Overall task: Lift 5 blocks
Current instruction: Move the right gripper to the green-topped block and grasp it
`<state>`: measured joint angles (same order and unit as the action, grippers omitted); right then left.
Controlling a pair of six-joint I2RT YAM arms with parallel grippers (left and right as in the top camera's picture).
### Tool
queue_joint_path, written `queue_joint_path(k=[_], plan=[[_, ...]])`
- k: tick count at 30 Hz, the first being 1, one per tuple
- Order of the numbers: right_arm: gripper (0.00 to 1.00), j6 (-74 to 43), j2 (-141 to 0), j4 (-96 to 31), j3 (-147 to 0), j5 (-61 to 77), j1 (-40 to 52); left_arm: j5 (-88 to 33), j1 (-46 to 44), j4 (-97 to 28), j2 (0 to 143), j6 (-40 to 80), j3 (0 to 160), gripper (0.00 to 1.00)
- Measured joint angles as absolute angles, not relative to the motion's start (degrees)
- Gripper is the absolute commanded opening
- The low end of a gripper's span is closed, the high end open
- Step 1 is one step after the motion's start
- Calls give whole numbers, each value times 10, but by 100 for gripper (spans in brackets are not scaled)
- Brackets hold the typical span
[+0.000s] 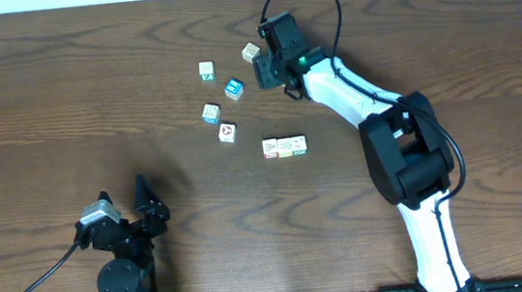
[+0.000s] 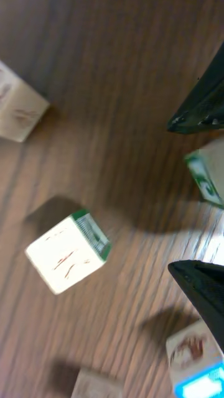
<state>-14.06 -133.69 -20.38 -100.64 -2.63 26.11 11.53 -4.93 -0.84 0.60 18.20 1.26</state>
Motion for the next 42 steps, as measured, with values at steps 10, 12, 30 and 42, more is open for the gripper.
queue_joint_path(k=[10, 12, 30, 42], plan=[[39, -148, -1341, -229, -1007, -48, 261, 116, -49, -8, 6, 182, 13, 76], [38, -151, -1341, -240, -1007, -50, 261, 116, -49, -8, 6, 182, 13, 77], [1, -154, -1343, -312, -1053, -51, 254, 116, -49, -8, 41, 182, 13, 76], [1, -155, -1293, -542, -1145, -100, 254, 120, -49, -7, 41, 182, 13, 76]])
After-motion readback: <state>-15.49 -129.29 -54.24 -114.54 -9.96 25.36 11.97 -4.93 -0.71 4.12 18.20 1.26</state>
